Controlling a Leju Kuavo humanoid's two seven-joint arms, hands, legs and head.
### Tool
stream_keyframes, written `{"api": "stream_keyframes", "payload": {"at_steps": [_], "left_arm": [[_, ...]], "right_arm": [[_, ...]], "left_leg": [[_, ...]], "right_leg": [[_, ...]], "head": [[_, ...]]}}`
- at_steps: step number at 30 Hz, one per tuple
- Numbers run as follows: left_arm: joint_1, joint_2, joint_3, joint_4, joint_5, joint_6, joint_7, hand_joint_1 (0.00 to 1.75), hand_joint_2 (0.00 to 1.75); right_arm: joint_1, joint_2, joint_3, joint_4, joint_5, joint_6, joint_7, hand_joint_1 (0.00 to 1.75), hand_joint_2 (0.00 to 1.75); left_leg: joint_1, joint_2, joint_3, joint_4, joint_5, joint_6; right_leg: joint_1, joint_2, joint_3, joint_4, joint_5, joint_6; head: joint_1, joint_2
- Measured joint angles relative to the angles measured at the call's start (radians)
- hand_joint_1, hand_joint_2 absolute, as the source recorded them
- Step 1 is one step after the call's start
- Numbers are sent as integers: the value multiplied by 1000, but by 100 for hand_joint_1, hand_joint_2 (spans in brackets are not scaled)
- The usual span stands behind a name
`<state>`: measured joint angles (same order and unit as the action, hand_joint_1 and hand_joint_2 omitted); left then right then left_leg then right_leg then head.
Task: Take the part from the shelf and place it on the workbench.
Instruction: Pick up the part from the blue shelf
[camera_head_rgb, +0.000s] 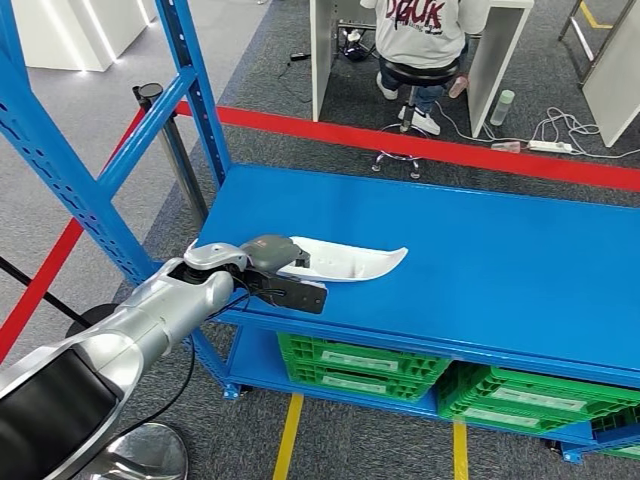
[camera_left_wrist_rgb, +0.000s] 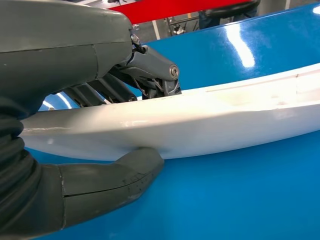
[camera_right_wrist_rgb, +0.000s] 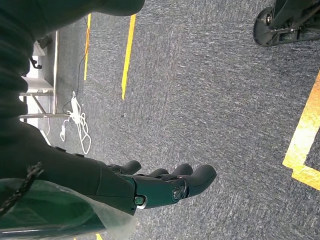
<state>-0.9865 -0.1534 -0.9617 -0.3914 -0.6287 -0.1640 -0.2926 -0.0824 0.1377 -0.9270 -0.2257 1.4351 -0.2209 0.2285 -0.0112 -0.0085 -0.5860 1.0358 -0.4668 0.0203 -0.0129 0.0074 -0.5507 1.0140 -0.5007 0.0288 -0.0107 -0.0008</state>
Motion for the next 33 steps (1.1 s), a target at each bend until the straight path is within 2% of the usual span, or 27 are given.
{"api": "stream_keyframes", "payload": {"at_steps": [8,15,19,22,24,28,33], "left_arm": [[3,-1,3,0,11,19,-1,175,175],[32,-12,57,-4,72,102,-26,175,175],[117,-42,181,-98,277,162,-112,175,175],[220,-57,315,-276,455,171,-69,175,175],[262,-60,376,-372,494,176,-42,175,175],[308,-62,441,-474,513,183,-38,175,175],[331,-66,469,-529,537,187,-50,175,175]], "right_arm": [[0,0,0,0,0,0,0,0,175],[0,0,-5,0,-2,0,0,0,175],[0,0,-21,0,-22,-10,0,0,175],[2,2,-31,1,-29,-22,1,0,175],[7,2,-38,2,-32,-26,2,0,175],[12,3,-48,3,-34,-27,4,0,175],[12,3,-50,4,-36,-30,4,0,175]], "left_leg": [[0,0,0,0,0,0],[0,0,0,0,0,0],[-1,-1,-1,0,0,1],[-2,2,-1,0,-1,2],[-2,3,-1,0,-2,3],[-2,2,-2,0,-2,4],[-2,2,-2,0,-1,3]], "right_leg": [[0,0,0,0,0,0],[0,0,0,0,0,0],[-2,-2,-1,0,0,0],[-2,3,-2,0,0,0],[-2,3,-3,0,0,1],[-2,1,-3,0,0,1],[-2,1,-3,0,0,1]], "head": [[0,0],[0,0],[0,0],[0,0],[0,0],[0,0],[0,0]]}}
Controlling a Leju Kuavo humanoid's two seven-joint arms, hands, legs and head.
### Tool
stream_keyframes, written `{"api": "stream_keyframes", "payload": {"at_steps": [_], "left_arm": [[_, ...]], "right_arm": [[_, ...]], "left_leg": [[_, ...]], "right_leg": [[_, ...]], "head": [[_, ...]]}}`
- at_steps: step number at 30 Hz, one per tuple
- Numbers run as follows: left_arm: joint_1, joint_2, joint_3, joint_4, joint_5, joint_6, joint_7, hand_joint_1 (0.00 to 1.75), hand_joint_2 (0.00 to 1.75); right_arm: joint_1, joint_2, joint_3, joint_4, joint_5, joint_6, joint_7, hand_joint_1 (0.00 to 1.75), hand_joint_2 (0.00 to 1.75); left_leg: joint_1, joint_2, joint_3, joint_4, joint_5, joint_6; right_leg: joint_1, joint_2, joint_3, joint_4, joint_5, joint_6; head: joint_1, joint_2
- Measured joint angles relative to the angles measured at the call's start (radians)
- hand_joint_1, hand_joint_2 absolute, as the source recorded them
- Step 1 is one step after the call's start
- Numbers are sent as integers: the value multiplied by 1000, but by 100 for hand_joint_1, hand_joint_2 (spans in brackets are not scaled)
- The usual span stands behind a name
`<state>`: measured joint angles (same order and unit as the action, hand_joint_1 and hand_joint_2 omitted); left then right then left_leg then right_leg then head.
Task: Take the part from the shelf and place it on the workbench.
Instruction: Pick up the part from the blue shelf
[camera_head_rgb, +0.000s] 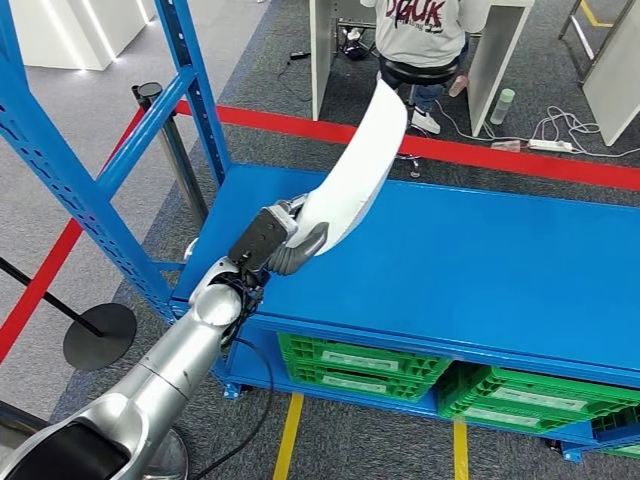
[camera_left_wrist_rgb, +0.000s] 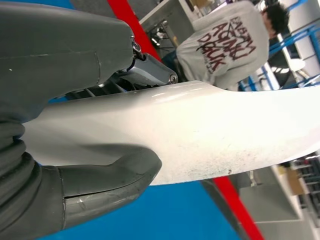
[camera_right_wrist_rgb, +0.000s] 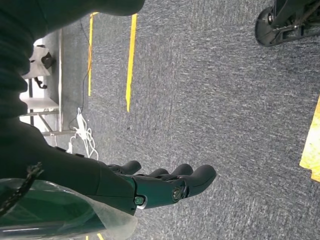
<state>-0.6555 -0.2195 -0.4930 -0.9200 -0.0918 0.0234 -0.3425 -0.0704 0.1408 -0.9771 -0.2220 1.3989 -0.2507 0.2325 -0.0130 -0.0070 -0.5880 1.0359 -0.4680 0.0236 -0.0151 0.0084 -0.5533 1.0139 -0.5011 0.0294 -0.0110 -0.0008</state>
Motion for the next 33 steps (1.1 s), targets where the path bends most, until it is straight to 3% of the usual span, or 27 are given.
{"api": "stream_keyframes", "payload": {"at_steps": [21,28,31,33], "left_arm": [[36,-7,17,-88,41,19,-9,175,175],[84,-24,23,-160,76,167,3,175,175],[122,-28,18,-211,133,183,-13,175,175],[166,-27,11,-268,169,174,-65,175,175]], "right_arm": [[0,4,-17,0,-3,-6,0,0,175],[0,6,-26,0,-22,-25,5,0,175],[1,10,-34,1,-25,-32,2,0,175],[1,13,-39,1,-26,-32,-6,0,175]], "left_leg": [[0,0,0,0,0,0],[0,0,0,0,0,0],[0,0,-1,0,0,0],[0,0,-1,0,0,0]], "right_leg": [[0,0,0,0,0,0],[0,0,0,0,0,0],[0,0,0,0,0,0],[0,1,-1,0,0,0]], "head": [[0,0],[0,0],[0,0],[0,0]]}}
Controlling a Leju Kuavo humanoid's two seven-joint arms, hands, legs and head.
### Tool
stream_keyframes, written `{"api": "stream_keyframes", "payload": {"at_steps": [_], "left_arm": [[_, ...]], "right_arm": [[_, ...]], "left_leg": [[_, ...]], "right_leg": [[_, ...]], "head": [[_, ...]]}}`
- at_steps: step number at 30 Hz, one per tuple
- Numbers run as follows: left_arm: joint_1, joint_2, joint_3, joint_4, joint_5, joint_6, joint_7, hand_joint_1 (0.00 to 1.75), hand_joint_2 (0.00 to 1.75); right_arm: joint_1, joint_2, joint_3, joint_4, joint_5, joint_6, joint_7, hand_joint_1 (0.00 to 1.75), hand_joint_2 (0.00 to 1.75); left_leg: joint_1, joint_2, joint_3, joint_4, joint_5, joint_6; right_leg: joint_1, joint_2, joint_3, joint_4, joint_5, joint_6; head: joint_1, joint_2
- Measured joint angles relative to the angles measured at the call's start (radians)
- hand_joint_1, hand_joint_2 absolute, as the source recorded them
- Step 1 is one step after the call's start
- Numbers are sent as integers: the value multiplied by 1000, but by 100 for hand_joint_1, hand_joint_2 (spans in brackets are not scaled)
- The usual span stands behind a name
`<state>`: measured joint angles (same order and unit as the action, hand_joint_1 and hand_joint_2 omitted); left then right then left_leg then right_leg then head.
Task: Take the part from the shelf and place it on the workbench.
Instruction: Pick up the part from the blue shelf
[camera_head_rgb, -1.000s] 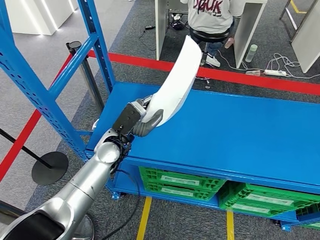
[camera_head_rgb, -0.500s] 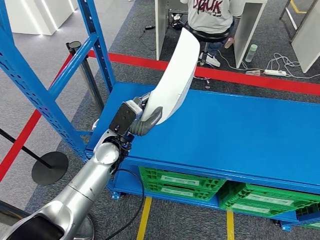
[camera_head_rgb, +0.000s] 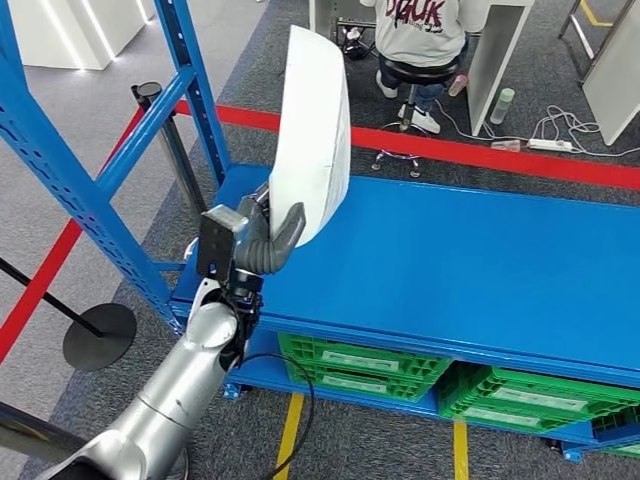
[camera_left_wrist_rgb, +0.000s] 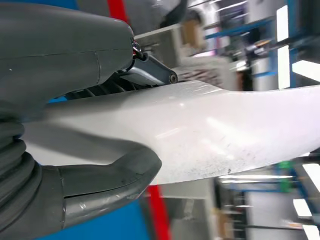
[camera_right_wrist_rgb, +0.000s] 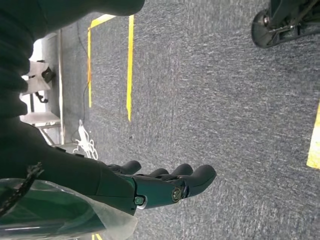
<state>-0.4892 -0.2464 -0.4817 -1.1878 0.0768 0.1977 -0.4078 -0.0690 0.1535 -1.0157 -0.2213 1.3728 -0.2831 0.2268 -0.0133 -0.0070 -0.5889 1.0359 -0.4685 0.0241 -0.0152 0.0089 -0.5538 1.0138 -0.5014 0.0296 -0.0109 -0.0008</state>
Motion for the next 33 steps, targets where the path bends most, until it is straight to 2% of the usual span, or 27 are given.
{"api": "stream_keyframes", "payload": {"at_steps": [4,8,11,17,27,31,33], "left_arm": [[122,7,-25,-145,58,-54,-101,175,175],[202,19,-41,-245,111,-132,-149,175,175],[241,23,-41,-302,104,-144,-166,175,175],[262,36,-43,-332,66,-176,-118,175,175],[257,43,-59,-320,144,-297,-45,175,175],[260,44,-59,-313,170,-323,-32,175,175],[272,48,-57,-314,156,-314,-50,175,175]], "right_arm": [[1,3,-10,0,-7,0,-14,0,175],[1,4,-11,0,-9,1,-19,0,175],[2,5,-12,0,-9,2,-19,0,175],[2,6,-18,0,-14,1,-18,0,175],[1,8,-28,0,-9,4,-25,0,175],[1,9,-31,0,-11,2,-70,0,175],[2,10,-31,0,-7,-10,-137,0,175]], "left_leg": [[0,0,-1,0,0,0],[0,0,-1,0,0,0],[0,0,-1,0,0,0],[0,0,-1,0,0,0],[0,0,-1,0,0,0],[0,0,-1,0,0,0],[0,0,-1,0,0,0]], "right_leg": [[0,-1,-1,0,-1,0],[0,-1,-1,0,-1,0],[0,-1,-1,0,-1,0],[0,-1,-1,0,-1,1],[0,-1,-1,0,0,1],[0,-1,-1,0,0,1],[0,0,-1,0,0,1]], "head": [[0,0],[0,0],[0,0],[0,0],[0,0],[0,0],[0,0]]}}
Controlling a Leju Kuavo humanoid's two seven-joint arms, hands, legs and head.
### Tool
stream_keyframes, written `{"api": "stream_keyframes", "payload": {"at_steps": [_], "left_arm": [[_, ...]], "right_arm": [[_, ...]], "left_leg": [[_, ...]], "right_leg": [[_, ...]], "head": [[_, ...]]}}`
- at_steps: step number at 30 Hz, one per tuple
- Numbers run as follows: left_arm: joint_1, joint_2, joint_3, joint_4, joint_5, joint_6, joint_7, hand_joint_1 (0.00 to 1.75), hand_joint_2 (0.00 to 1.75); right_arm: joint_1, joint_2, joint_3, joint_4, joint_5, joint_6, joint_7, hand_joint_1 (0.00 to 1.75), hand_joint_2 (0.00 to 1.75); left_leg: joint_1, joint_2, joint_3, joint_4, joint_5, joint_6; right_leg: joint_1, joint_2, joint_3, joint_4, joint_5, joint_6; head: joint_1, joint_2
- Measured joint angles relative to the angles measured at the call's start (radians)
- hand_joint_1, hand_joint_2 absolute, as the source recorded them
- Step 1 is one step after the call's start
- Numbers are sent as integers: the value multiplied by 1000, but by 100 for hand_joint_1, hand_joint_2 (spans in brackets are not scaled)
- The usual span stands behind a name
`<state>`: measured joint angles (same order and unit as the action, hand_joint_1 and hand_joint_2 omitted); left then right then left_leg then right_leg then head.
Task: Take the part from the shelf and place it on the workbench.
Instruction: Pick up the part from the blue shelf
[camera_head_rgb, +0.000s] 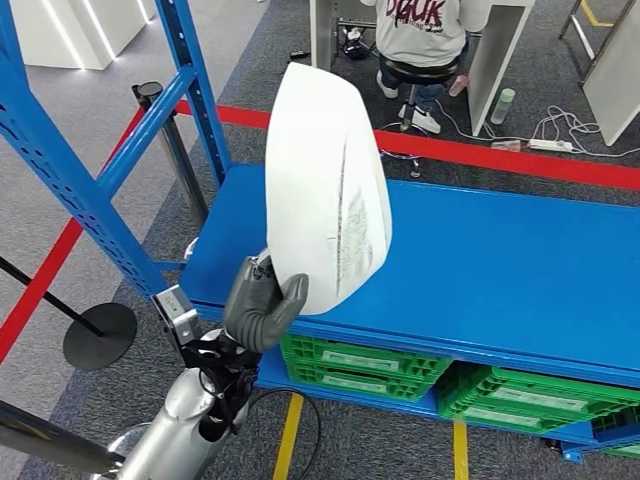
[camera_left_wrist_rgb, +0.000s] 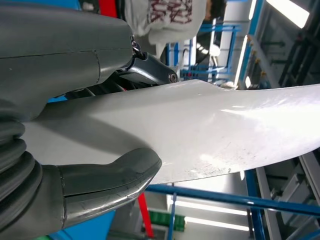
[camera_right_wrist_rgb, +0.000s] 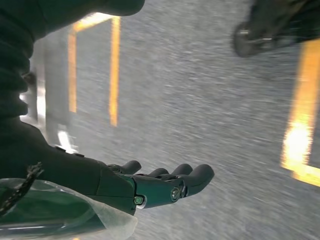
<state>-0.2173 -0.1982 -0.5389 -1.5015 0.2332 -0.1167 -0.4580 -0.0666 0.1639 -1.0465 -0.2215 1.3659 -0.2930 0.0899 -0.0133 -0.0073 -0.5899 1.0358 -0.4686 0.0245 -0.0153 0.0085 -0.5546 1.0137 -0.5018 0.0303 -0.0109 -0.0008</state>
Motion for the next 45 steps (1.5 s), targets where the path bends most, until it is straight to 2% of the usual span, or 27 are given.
{"api": "stream_keyframes", "payload": {"at_steps": [4,13,19,31,45], "left_arm": [[54,14,10,-20,-29,5,-51,175,175],[114,22,25,-59,-75,14,-101,175,175],[146,22,32,-87,-125,46,-130,175,175],[164,22,37,-109,-126,32,-141,175,175],[163,22,41,-110,-126,16,-145,175,175]], "right_arm": [[2,1,0,0,-8,19,-152,0,175],[5,1,-1,2,-38,119,-279,0,175],[10,1,-2,2,-39,126,-296,0,175],[13,1,-2,2,-29,146,-300,0,175],[13,0,-2,2,-22,192,-236,0,175]], "left_leg": [[0,0,0,0,0,0],[0,0,0,0,0,0],[0,0,0,0,0,0],[0,0,0,0,0,0],[0,0,0,0,0,0]], "right_leg": [[0,0,0,0,0,0],[0,0,0,0,-1,0],[0,0,0,0,-1,0],[0,0,0,0,-1,0],[0,0,0,0,-1,0]], "head": [[0,0],[0,0],[0,0],[0,0],[0,0]]}}
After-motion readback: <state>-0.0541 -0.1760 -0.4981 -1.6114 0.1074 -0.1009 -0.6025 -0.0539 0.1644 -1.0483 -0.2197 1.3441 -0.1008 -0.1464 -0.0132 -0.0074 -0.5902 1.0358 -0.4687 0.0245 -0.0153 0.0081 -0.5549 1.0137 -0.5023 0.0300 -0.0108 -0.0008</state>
